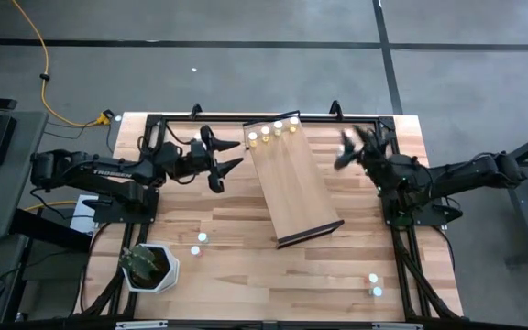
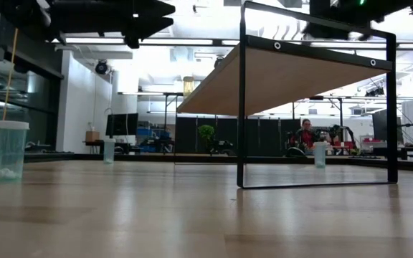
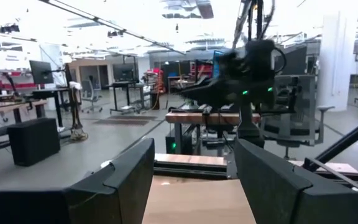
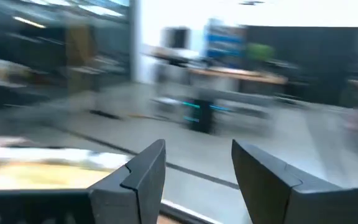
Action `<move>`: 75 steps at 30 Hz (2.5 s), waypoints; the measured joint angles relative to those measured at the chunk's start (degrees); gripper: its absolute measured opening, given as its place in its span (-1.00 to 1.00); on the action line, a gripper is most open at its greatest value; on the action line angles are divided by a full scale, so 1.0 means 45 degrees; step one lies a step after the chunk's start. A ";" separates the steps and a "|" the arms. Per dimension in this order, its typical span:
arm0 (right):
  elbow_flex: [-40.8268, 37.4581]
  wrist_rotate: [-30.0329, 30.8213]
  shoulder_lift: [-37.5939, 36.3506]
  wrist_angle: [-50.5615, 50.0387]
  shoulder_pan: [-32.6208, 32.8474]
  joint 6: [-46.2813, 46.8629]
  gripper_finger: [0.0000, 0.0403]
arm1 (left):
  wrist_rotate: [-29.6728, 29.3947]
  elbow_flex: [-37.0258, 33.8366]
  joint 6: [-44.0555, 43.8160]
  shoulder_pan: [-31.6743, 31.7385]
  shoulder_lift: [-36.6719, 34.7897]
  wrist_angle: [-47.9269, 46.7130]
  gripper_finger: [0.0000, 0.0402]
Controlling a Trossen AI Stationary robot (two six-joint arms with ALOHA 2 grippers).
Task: Pick and place medicine bottles onto shelf by color
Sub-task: Put the purple pill bottle on the shelf
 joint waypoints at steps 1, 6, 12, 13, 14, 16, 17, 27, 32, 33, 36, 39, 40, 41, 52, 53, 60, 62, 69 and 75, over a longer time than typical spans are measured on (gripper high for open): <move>0.0000 0.0508 0.0000 -0.0414 -0.0369 0.0287 -0.12 | 0.0000 0.0000 0.0000 0.0005 -0.0016 0.0024 0.06; 0.0000 -0.0777 0.0000 -0.3265 -0.3114 0.3408 -0.12 | 0.0000 0.0000 0.0000 0.0010 -0.0016 0.0072 0.06; 0.0000 -0.5095 0.0347 -0.6814 -0.7130 0.7809 -0.12 | 0.0005 0.0004 0.0000 0.0010 -0.0016 0.0262 0.06; 0.0000 -0.5645 0.0529 -0.6978 -0.7672 0.7944 -0.12 | 0.0003 0.0004 0.0000 0.0010 -0.0016 0.0270 0.06; 0.0000 -0.6085 0.0744 -0.6996 -0.8149 0.7970 -0.12 | 0.0005 0.0000 0.0000 0.0010 -0.0016 0.0275 0.06; 0.0000 -0.6828 0.1303 -0.6997 -0.8873 0.8024 -0.12 | 0.0005 0.0001 0.0000 0.0010 -0.0016 0.0288 0.06; 0.0000 -0.7167 0.1622 -0.7018 -0.9185 0.8112 -0.12 | 0.0005 0.0002 0.0000 0.0010 -0.0016 0.0291 0.06; 0.0000 -0.7988 0.5162 -0.6003 -1.0563 0.8582 -0.12 | 0.0005 0.0005 0.0000 0.0010 -0.0016 0.0310 0.06; 0.0000 -0.8014 0.5826 -0.5322 -1.0557 0.8783 -0.12 | 0.0005 0.0005 0.0000 0.0015 -0.0016 0.0310 0.06; 0.0000 -0.8104 0.5923 -0.5330 -1.0559 0.8889 -0.12 | 0.0005 0.0000 0.0000 0.0015 -0.0016 0.0310 0.06; 0.0000 -0.8269 0.6276 -0.5263 -1.0562 0.9194 -0.12 | 0.0005 0.0005 0.0000 0.0015 -0.0016 0.0310 0.06; 0.0000 -0.8263 0.6608 -0.4673 -1.0557 0.9239 -0.12 | 0.0005 0.0005 -0.0060 0.0015 -0.0016 0.0310 0.06; 0.0000 -0.8311 0.6723 -0.4453 -1.0557 0.9243 -0.12 | 0.0010 0.0005 -0.0067 0.0015 -0.0016 0.0310 0.06; 0.0000 -0.8396 0.6831 -0.4272 -1.0557 0.9247 -0.12 | 0.0010 0.0005 -0.0064 0.0015 -0.0016 0.0310 0.06; 0.0000 -0.7890 0.8095 -0.3698 -1.0562 0.9654 -0.12 | 0.0010 0.0005 -0.0092 0.0015 -0.0011 0.0306 0.06; 0.0000 -0.7903 0.8175 -0.3577 -1.0557 0.9652 -0.12 | 0.0010 0.0005 -0.0092 0.0015 -0.0011 0.0306 0.06; 0.0000 -0.7899 0.8310 -0.3422 -1.0562 0.9641 -0.12 | 0.0010 0.0005 -0.0092 0.0015 -0.0011 0.0306 0.06; 0.0000 -0.7886 0.8310 -0.3425 -1.0562 0.9636 -0.14 | 0.0010 0.0005 -0.0092 0.0015 -0.0011 0.0301 0.06; 0.0000 -0.7886 0.8310 -0.3426 -1.0562 0.9531 -0.41 | 0.0010 0.0005 -0.0097 0.0015 -0.0011 0.0282 0.06; 0.0000 -0.7911 0.8310 -0.3418 -1.0562 0.9314 -0.53 | 0.0010 0.0005 -0.0097 0.0015 -0.0011 0.0252 0.06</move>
